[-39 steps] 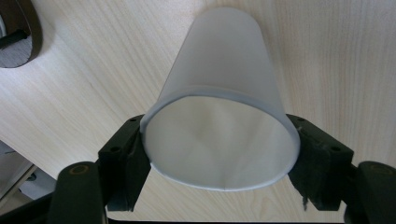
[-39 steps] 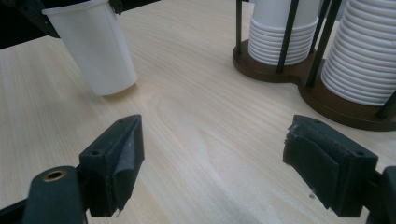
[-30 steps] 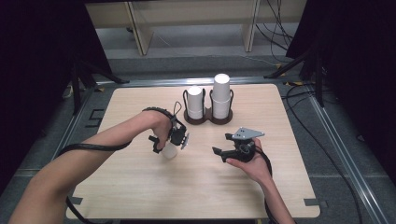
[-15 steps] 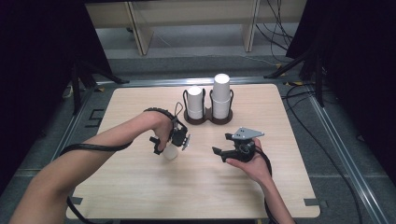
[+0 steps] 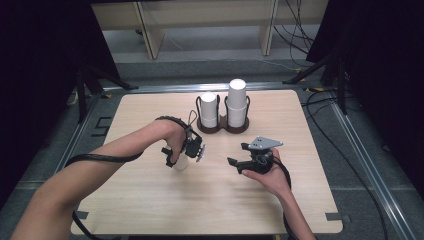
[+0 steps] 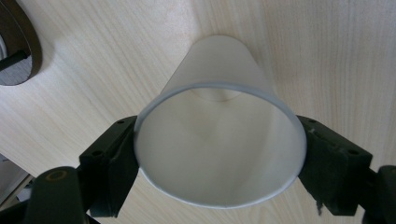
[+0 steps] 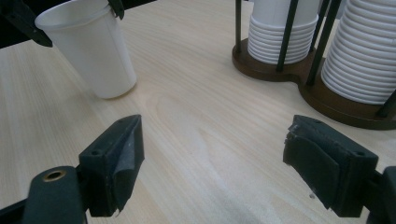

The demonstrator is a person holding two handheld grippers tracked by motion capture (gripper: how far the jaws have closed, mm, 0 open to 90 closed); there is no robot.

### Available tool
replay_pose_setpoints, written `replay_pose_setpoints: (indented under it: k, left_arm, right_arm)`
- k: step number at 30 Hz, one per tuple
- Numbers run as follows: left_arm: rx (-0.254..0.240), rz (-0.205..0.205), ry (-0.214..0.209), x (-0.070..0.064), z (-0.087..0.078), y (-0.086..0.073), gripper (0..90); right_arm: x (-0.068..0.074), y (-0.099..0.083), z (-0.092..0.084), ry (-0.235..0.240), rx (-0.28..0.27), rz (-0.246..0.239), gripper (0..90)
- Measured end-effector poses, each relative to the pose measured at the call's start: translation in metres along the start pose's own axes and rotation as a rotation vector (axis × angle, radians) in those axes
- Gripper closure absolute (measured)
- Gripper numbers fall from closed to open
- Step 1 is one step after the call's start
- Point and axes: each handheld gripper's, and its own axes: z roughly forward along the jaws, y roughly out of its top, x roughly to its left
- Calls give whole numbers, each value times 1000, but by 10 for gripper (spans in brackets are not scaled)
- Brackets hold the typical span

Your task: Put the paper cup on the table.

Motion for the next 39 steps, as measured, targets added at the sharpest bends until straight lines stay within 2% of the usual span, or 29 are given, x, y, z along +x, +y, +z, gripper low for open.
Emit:
replay_pose_setpoints:
  k: [8,12,13,17,18,19,20,21,24,26,29,30,33,34,35,37,39]
  left_arm:
    - [-9,-2,6,1,0,0,167]
    - [-14,-3,8,1,-1,0,164]
    - [-17,-5,10,1,-1,0,163]
    - [-31,-15,6,2,-3,-1,161]
    - [-31,-16,20,1,-4,-2,162]
    - [-37,-20,10,2,-6,-2,161]
    - [-61,-46,8,1,-5,-3,161]
    - [-67,-51,12,0,-5,-4,162]
    - [-74,-59,13,0,-6,-6,162]
    - [-72,-51,10,1,-7,-7,162]
    - [-81,-55,7,1,-9,-8,163]
    - [-101,-63,11,1,-9,-10,163]
    - [-113,-70,12,2,-12,-12,165]
    - [-124,-74,18,1,-12,-13,165]
    - [-126,-75,20,0,-12,-13,165]
    - [-129,-74,14,-1,-12,-14,165]
    - [-141,-77,22,-2,-11,-14,165]
  right_arm:
    - [0,0,1,-4,-1,-5,193]
    - [1,0,1,2,-1,15,193]
    - [0,0,1,4,-2,0,193]
    - [0,0,1,-5,-1,-2,193]
    - [0,0,0,-5,-1,-1,192]
    - [1,0,0,-5,3,10,191]
    - [1,0,0,-5,3,10,191]
    - [0,0,0,-1,0,3,191]
    - [0,0,0,-2,0,1,191]
    - [2,0,0,1,15,21,191]
    - [1,0,1,-7,7,7,190]
    - [1,0,1,-7,7,7,190]
    - [1,-1,0,-8,11,19,191]
    - [-1,-1,1,2,-9,11,190]
    - [1,-1,1,-3,-6,28,190]
    - [-2,-1,1,-15,-9,-9,190]
    - [-1,-1,0,-2,7,7,189]
